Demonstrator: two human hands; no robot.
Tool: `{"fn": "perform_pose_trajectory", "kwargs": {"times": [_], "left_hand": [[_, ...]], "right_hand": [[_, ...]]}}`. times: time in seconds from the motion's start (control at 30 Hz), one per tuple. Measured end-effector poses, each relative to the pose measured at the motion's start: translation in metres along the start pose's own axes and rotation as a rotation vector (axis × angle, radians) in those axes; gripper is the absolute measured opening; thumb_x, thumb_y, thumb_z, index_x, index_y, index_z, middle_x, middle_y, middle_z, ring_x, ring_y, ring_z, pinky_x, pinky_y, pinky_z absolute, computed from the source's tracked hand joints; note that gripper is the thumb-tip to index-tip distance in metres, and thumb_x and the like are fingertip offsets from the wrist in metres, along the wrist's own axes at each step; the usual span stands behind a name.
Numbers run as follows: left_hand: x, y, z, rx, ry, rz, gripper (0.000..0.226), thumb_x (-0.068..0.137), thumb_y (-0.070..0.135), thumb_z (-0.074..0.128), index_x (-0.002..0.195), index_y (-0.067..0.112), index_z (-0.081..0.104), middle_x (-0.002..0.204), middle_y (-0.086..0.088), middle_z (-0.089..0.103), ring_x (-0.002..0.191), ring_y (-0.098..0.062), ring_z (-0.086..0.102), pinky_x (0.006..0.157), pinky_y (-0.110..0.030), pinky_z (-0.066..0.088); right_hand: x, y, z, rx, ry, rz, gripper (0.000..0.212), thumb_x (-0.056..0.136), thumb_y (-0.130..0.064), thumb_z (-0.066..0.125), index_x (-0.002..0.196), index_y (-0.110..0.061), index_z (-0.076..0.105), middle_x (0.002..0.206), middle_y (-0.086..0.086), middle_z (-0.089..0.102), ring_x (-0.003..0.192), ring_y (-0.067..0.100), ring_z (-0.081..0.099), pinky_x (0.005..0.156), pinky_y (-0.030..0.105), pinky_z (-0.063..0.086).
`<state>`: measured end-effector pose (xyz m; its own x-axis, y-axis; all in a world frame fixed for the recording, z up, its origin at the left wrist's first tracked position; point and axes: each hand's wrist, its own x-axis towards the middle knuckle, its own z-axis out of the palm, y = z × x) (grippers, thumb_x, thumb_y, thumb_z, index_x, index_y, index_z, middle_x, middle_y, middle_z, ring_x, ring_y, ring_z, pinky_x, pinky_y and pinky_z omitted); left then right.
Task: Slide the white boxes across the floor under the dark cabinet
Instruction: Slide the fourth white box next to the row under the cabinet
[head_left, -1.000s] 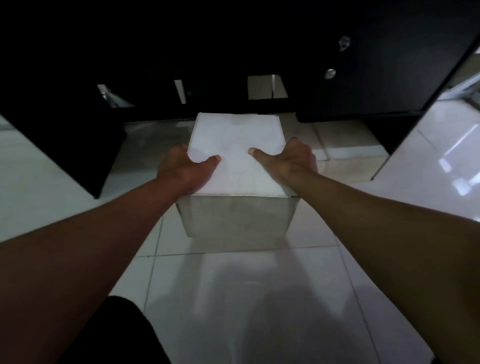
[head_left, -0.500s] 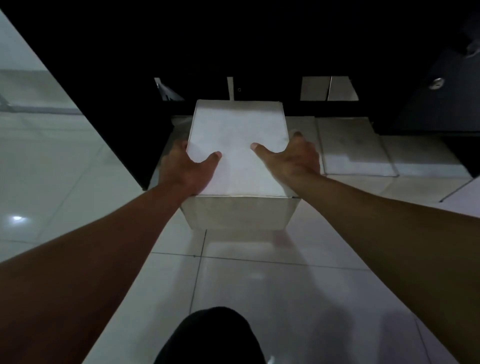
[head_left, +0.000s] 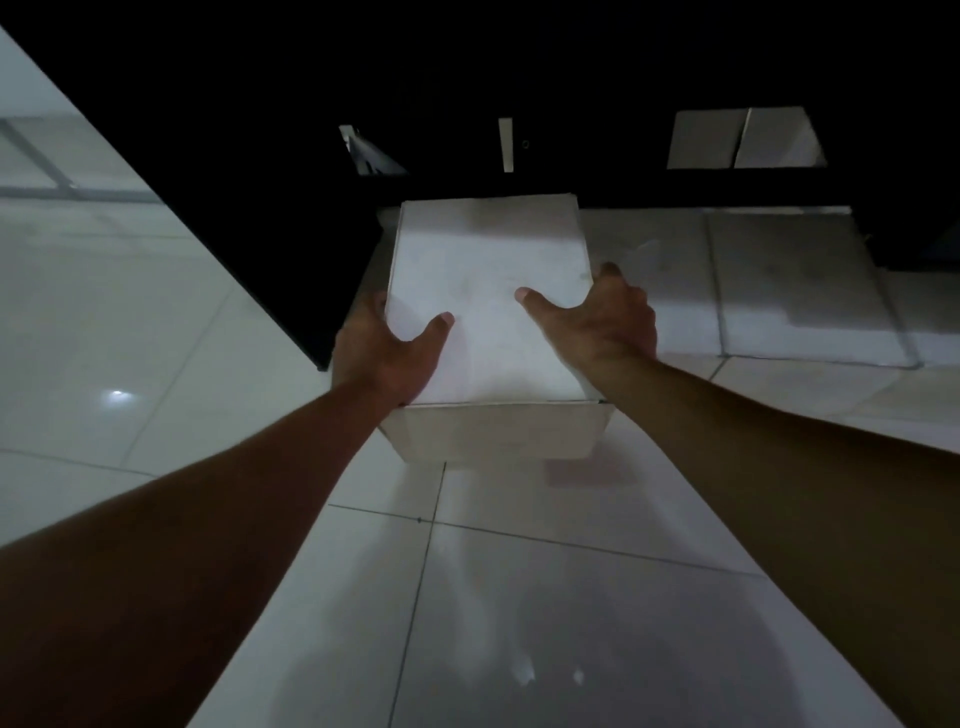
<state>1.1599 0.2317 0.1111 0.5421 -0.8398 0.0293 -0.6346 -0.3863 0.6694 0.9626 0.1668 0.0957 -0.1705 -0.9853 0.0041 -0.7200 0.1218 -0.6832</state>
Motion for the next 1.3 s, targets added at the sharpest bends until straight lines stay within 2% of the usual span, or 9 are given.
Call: {"fn": "perform_pose_trajectory", "kwargs": {"times": [0.23,0.4,0.73,0.93,1.1,1.17,1.2,1.27,1.3], "left_hand": [[0.031,-0.046,0.029,0.047,-0.050,0.014,0.078,0.072,0.065,0.068,0.132,0.018,0.050,0.128,-0.003,0.061,0.116,-0.025,0.058,0.092,-0.030,0.045],[0.041,-0.065,0.063,0.014,-0.102,0.005,0.079,0.070,0.066,0.070,0.131,0.020,0.050,0.126,-0.008,0.062,0.114,-0.028,0.060,0.096,-0.039,0.050],[0.057,-0.100,0.100,-0.016,-0.130,0.013,0.078,0.072,0.064,0.070,0.133,0.020,0.048,0.129,-0.010,0.060,0.114,-0.031,0.058,0.097,-0.042,0.049],[0.054,-0.121,0.120,-0.023,-0.168,-0.013,0.082,0.071,0.064,0.070,0.136,0.024,0.043,0.130,-0.009,0.059,0.113,-0.031,0.058,0.093,-0.037,0.049],[0.061,-0.133,0.124,-0.024,-0.213,0.032,0.086,0.071,0.067,0.068,0.141,0.027,0.037,0.136,-0.008,0.057,0.120,-0.031,0.055,0.098,-0.039,0.047],[0.060,-0.135,0.122,0.007,-0.273,0.120,0.092,0.075,0.067,0.064,0.148,0.026,0.027,0.149,-0.007,0.043,0.133,-0.031,0.044,0.103,-0.040,0.040],[0.058,-0.135,0.120,0.056,-0.299,0.237,0.096,0.076,0.070,0.061,0.151,0.025,0.021,0.157,-0.007,0.031,0.141,-0.029,0.032,0.108,-0.041,0.034],[0.053,-0.136,0.110,0.220,-0.338,0.600,0.101,0.077,0.078,0.051,0.154,0.022,0.018,0.163,-0.009,0.012,0.149,-0.025,0.012,0.116,-0.045,0.020],[0.052,-0.137,0.105,0.311,-0.366,0.790,0.102,0.076,0.081,0.048,0.154,0.019,0.021,0.163,-0.010,0.011,0.150,-0.025,0.009,0.118,-0.049,0.016]], "right_hand": [[0.001,0.016,0.061,-0.008,0.001,0.052,0.094,0.066,-0.083,0.059,0.128,-0.013,0.049,0.121,0.011,0.062,0.107,0.032,0.061,0.071,0.031,0.041],[0.006,0.038,0.079,-0.018,0.009,0.099,0.097,0.066,-0.083,0.058,0.134,-0.016,0.045,0.126,0.011,0.060,0.111,0.032,0.060,0.080,0.034,0.047],[0.009,0.063,0.117,-0.025,-0.019,0.109,0.092,0.071,-0.079,0.058,0.136,-0.017,0.043,0.128,0.010,0.060,0.113,0.032,0.059,0.086,0.037,0.050],[0.004,0.076,0.133,-0.035,-0.073,0.045,0.080,0.081,-0.065,0.062,0.143,-0.022,0.038,0.133,0.011,0.057,0.116,0.031,0.057,0.091,0.038,0.049],[-0.016,0.083,0.146,-0.097,0.060,-0.076,0.061,0.087,-0.057,0.057,0.136,-0.022,0.049,0.142,0.003,0.048,0.121,0.025,0.054,0.090,0.034,0.045],[-0.028,0.086,0.146,-0.177,0.134,-0.283,0.049,0.092,-0.048,0.056,0.128,-0.015,0.058,0.147,0.007,0.044,0.128,0.023,0.048,0.094,0.036,0.044],[-0.034,0.089,0.144,-0.196,0.138,-0.430,0.045,0.094,-0.043,0.055,0.125,-0.011,0.061,0.146,0.010,0.045,0.131,0.024,0.045,0.100,0.037,0.043],[-0.042,0.100,0.142,-0.200,0.054,-0.701,0.047,0.095,-0.038,0.055,0.126,-0.003,0.061,0.144,0.016,0.048,0.137,0.025,0.040,0.110,0.044,0.036],[-0.045,0.105,0.141,-0.206,-0.010,-0.777,0.052,0.094,-0.039,0.057,0.129,0.000,0.058,0.145,0.017,0.047,0.139,0.025,0.037,0.111,0.046,0.034]]}}
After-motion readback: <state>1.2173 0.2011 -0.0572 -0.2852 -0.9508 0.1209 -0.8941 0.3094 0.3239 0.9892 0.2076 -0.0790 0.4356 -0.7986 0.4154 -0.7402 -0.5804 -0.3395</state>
